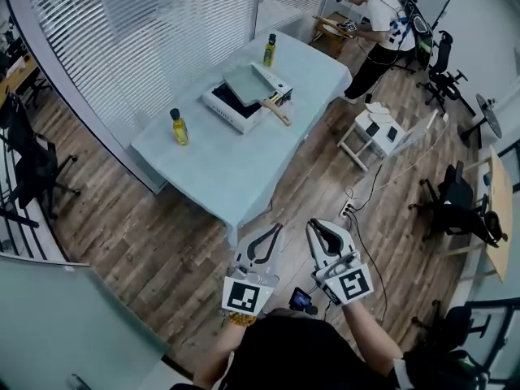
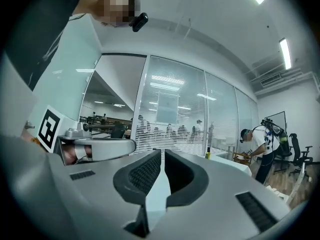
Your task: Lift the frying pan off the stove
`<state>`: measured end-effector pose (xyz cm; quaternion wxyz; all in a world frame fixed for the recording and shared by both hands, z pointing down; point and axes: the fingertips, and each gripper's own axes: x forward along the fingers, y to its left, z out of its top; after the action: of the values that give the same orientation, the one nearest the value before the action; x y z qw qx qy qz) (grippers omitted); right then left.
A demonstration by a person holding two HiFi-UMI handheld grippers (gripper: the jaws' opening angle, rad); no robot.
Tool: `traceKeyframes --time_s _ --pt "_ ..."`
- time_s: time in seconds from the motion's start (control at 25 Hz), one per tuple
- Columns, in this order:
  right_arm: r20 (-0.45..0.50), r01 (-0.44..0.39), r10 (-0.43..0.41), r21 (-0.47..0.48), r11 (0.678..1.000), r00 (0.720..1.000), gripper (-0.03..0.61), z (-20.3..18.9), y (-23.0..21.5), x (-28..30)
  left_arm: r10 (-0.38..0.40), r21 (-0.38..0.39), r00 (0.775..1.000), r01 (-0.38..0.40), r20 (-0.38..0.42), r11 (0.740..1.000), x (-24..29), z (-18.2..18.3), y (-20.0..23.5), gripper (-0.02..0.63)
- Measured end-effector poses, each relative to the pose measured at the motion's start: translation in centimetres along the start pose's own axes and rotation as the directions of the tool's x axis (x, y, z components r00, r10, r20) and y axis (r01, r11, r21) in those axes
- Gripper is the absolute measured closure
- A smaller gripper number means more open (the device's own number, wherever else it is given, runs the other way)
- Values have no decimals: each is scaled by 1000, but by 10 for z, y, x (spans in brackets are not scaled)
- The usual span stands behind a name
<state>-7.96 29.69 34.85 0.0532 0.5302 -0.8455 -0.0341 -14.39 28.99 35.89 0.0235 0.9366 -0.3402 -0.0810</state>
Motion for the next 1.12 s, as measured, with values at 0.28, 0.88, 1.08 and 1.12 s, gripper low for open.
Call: traceKeyframes --time_s 0.28,0.88,1.08,1.12 --pt "-12 2 -2 -24 1000 1000 584 -1 -23 17 -27 0 1000 27 -9 1000 16 -9 18 594" --pt "-25 -42 45 115 992 999 584 -49 -116 47 -3 43 984 11 -178 999 90 -44 11 594" --pt "23 -132 130 131 983 991 584 -53 -164 61 32 77 975 -15 -218 997 140 -52 5 594" --pt "29 -147 144 142 979 989 584 -56 -175 63 45 79 974 -28 -224 996 149 -54 3 594"
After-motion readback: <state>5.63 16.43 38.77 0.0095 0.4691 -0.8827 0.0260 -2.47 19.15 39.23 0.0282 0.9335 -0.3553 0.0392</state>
